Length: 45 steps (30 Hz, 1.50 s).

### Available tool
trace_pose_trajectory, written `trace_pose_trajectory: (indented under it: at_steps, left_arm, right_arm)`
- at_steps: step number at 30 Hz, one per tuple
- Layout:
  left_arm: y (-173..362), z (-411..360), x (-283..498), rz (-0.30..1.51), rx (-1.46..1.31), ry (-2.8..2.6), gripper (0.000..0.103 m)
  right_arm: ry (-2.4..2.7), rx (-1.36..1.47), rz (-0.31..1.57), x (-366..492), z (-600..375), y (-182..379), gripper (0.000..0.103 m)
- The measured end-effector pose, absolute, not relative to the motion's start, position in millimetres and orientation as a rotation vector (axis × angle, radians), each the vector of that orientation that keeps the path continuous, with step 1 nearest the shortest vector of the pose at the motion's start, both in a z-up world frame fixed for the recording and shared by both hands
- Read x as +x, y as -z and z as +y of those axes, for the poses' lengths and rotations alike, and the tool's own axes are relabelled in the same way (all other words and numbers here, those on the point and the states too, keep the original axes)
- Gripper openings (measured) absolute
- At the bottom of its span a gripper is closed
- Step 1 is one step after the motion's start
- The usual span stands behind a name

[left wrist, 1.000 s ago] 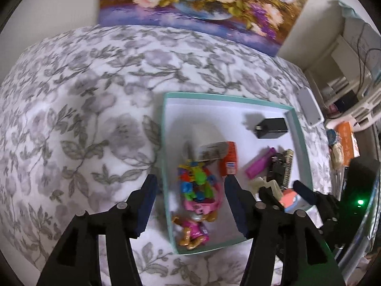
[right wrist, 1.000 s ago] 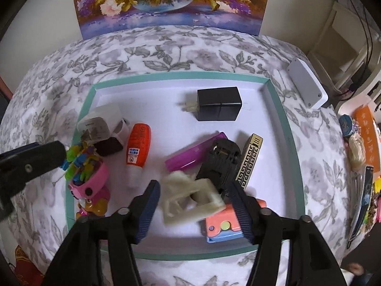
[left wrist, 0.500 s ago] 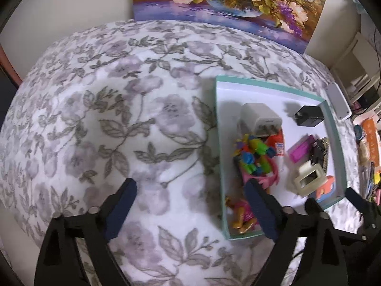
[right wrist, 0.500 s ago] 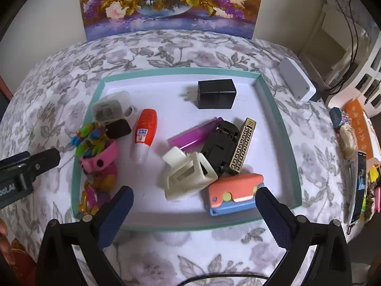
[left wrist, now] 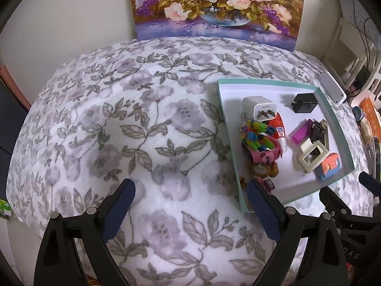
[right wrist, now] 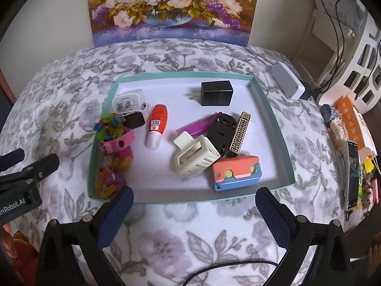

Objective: Organize rigid objects

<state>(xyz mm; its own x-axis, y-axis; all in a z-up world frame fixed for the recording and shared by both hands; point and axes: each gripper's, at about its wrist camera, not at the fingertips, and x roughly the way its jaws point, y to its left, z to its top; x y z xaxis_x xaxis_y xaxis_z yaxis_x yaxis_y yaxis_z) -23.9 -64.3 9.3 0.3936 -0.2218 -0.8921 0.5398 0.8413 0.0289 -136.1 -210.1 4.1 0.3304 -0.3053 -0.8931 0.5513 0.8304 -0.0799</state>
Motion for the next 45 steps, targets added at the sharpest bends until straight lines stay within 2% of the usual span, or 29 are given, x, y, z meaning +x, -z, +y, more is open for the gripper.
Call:
trace_pose_trajectory:
  at_steps: [20,45]
  left_arm:
    - [-7.8,-55.4,-18.2,1.081,0.329,0.421,0.095]
    - [-1.8,-52.9,-13.3,1.100,0.359,0.395,0.095]
  right_arm:
    - [0.572,0.350,1.071,-145.2,-222.8,-6.8,0.103]
    - [0.544,0.293,1.081,-138.4,-215.8,-4.7,0.103]
